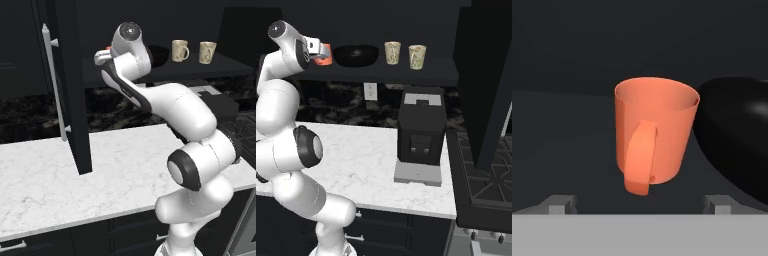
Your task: Gather all objects into one cabinet and sort the glasses and bowls to opposite sides.
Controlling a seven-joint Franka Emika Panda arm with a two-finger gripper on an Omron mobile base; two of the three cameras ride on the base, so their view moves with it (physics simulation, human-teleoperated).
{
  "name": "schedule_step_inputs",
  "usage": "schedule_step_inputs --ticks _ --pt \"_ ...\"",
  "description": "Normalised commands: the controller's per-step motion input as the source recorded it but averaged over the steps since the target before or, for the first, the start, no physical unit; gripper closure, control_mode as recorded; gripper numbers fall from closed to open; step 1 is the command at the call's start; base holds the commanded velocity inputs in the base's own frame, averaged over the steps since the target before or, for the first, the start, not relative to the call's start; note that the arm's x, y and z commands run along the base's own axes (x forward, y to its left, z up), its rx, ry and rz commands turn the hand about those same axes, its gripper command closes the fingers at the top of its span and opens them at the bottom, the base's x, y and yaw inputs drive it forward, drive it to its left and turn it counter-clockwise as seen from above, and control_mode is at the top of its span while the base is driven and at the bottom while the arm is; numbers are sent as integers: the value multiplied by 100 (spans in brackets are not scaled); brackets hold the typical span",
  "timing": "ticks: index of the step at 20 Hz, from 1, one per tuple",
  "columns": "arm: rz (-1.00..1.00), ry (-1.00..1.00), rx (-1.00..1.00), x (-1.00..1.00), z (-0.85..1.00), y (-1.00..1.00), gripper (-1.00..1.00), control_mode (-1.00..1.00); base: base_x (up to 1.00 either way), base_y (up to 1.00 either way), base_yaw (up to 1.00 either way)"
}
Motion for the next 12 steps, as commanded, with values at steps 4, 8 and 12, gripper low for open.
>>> schedule_step_inputs --ticks 4,8,12 --pt "0 1 0 29 -6 8 -100 -100 0 0 0" --pt "-2 4 0 23 -2 6 -100 -100 0 0 0" --pt "-2 2 0 7 -4 4 -100 -100 0 0 0"
